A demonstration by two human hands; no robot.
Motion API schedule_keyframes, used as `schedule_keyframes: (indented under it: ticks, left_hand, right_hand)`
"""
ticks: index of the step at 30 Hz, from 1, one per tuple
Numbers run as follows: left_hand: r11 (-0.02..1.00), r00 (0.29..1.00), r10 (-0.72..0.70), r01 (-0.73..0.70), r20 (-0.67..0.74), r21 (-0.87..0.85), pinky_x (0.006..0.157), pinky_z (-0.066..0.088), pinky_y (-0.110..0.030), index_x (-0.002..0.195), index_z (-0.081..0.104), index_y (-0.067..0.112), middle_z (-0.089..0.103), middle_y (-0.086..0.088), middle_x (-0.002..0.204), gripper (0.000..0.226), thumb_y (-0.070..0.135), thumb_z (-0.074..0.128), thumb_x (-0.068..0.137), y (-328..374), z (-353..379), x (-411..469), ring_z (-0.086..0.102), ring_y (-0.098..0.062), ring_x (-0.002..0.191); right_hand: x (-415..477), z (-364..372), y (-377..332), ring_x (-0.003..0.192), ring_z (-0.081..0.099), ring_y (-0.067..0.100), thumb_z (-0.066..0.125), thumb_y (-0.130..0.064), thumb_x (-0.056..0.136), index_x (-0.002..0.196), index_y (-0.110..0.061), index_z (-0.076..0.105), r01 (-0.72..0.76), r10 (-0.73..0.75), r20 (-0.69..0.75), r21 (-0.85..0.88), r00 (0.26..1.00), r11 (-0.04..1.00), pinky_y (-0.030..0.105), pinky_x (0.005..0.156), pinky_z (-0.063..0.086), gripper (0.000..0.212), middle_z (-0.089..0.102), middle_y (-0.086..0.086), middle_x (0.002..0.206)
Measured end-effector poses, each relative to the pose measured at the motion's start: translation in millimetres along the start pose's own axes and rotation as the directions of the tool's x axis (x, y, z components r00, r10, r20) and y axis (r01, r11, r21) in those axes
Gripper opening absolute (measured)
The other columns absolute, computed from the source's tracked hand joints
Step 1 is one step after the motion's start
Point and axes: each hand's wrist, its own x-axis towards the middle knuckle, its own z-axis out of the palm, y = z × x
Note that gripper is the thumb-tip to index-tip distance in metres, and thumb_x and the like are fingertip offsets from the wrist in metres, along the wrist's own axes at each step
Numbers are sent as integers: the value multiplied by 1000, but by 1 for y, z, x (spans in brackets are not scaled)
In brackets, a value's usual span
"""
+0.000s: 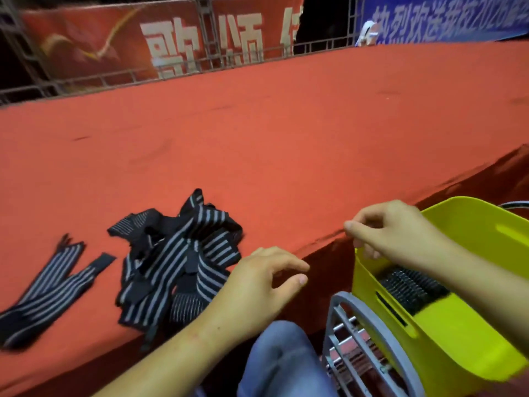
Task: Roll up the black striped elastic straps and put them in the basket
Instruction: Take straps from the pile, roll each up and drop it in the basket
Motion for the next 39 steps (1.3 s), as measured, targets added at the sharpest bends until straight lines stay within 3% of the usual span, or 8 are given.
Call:
schedule_keyframes:
  ticks: [8,16,22,26,31,34,37,39]
  left_hand:
    - [983,985,-170,171,-25,65,92,44,-14,108,76,35,69,24,107,15,31,70,95,-52,-64,-61,60,2,109]
    - [932,940,-330,339,-83,127,90,38,-9,115,73,37,66,27,108,21,36,69,95,-113,-115,-116,55,9,107]
    - [896,900,-411,429,-149,119,91,47,-21,111,72,36,65,23,101,19,29,71,94,-153,-148,-138,58,-1,103]
    - [871,872,-463,481,-160,101,91,47,-21,114,70,37,63,23,105,21,30,70,94,-173,-159,-146,58,-1,106]
    - [856,860,-494,507,-131,102,92,41,-10,120,69,34,63,23,113,24,31,69,96,-197,-171,-152,54,7,110]
    - [848,850,-513,524,-119,78,95,39,-8,121,68,35,63,24,115,25,32,68,97,-201,-176,-163,54,7,112]
    - [838,836,-536,544,-115,50,97,39,-10,120,67,38,63,26,116,24,34,67,97,-208,-182,-175,54,9,114]
    - [833,830,-543,552,-126,49,95,38,-7,120,68,39,63,27,114,24,34,68,97,-212,-186,-181,54,10,114]
  right_hand:
    - [-8,104,-71,49,63,19,70,-32,97,78,-24,72,27,-91,228,270,969,962,34,51,50,21,70,10,63]
    - [16,180,-130,62,67,14,73,-24,97,89,-21,74,36,-166,341,358,925,933,33,57,53,8,68,-6,68]
    - [47,233,-172,58,66,-2,74,-36,95,96,-32,72,89,-192,322,308,927,947,34,69,58,4,73,-23,81]
    - [68,250,-197,75,68,-2,74,-40,94,103,-36,72,131,-192,308,209,932,969,12,71,52,10,71,-17,92]
    - [131,282,-224,120,59,14,74,-34,94,134,-23,65,325,-302,345,-8,889,946,22,102,42,42,61,-2,131]
    - [163,304,-228,144,44,28,79,-40,89,154,-22,44,293,-181,477,-172,860,940,37,120,37,76,45,11,154]
    - [188,327,-227,153,31,39,83,-52,81,167,-29,13,249,-47,556,-294,830,923,50,124,34,113,28,18,167]
    - [199,339,-227,151,34,41,84,-58,78,167,-33,-1,254,-19,567,-337,823,907,52,122,35,126,35,15,165]
